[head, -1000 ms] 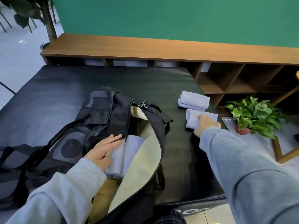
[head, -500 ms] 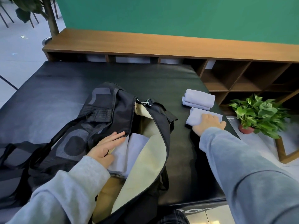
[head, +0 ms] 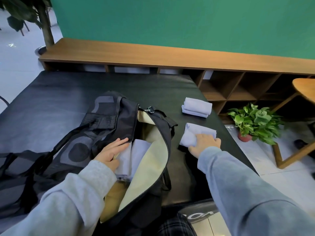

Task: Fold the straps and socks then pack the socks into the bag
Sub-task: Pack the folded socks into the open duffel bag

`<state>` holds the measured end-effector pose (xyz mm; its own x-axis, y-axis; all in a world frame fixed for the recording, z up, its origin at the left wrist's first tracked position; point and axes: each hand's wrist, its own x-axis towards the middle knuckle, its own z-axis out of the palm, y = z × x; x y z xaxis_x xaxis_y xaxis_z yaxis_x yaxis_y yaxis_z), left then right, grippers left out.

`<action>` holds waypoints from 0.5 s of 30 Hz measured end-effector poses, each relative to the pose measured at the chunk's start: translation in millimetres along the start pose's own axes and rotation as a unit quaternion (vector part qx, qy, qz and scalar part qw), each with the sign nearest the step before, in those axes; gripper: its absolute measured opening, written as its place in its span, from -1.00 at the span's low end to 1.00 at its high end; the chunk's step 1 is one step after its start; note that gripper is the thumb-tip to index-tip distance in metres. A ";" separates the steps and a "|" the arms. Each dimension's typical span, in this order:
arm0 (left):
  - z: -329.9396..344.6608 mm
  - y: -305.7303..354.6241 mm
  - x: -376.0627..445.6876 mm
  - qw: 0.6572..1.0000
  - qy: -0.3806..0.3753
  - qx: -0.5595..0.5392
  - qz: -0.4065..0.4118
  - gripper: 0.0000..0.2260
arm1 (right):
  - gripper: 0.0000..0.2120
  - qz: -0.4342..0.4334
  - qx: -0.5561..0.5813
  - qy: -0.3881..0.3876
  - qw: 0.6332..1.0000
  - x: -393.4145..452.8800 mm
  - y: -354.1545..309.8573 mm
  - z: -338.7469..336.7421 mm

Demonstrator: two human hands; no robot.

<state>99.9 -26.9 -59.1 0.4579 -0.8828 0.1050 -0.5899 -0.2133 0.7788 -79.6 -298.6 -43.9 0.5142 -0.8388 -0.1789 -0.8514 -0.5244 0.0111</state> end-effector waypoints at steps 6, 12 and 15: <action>0.8 -0.5 2.3 0.999 -0.004 0.029 -0.016 -0.32 | -0.69 -0.026 0.011 -0.006 1.000 -29.9 -6.9 5.4; -1.3 -5.9 2.3 0.998 -0.018 0.051 -0.006 -0.16 | -0.56 -0.107 0.001 -0.001 0.994 -83.3 -14.8 16.9; -0.2 -5.1 4.6 0.998 -0.020 0.059 -0.017 -0.30 | -0.54 -0.113 -0.002 -0.015 0.993 -99.7 -14.4 22.1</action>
<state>105.2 -29.8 -62.5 0.4535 -0.8897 0.0520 -0.6492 -0.2898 0.7032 -120.9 -204.2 -48.0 0.6888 -0.6947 -0.2073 -0.7141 -0.6995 -0.0286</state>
